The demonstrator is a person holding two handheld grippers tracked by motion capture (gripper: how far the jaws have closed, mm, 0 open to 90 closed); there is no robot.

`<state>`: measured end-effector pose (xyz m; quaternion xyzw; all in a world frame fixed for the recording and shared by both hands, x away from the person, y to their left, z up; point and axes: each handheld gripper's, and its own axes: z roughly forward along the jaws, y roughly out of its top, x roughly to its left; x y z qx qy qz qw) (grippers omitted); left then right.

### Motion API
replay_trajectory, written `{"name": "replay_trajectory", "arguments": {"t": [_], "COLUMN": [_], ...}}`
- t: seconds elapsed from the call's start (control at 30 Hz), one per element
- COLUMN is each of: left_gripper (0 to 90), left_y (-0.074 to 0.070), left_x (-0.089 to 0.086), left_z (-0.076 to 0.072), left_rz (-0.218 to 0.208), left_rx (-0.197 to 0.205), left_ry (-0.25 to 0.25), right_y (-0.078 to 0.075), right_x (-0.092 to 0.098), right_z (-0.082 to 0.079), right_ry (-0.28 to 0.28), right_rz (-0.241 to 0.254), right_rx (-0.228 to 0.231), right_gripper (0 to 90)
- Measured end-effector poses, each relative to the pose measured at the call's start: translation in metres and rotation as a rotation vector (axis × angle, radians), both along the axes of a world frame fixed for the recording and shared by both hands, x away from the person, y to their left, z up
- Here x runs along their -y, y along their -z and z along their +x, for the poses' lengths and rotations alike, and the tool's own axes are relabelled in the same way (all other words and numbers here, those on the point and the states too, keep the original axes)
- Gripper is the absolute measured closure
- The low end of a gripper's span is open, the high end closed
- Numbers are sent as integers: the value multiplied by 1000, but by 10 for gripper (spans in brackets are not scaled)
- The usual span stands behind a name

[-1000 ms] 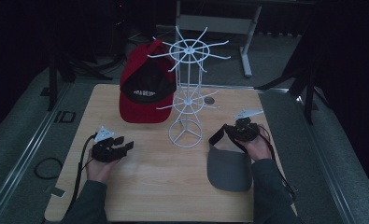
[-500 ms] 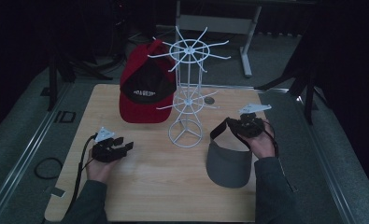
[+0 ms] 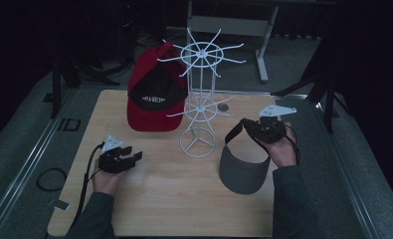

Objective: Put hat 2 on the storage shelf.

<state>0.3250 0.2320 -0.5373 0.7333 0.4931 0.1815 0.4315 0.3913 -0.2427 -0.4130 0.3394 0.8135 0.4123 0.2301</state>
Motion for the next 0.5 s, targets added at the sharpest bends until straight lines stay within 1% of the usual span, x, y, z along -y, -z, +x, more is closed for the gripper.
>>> {"name": "replay_trajectory", "arguments": {"t": [0.5], "left_gripper": [476], "left_y": [0], "left_x": [1], "left_z": [0], "left_rz": [-3], "left_rx": [-2], "left_ry": [1], "right_y": [-22], "right_x": [2], "right_z": [-12], "right_ry": [-3], "right_rz": [23], "right_rx": [78], "right_gripper": [855]}}
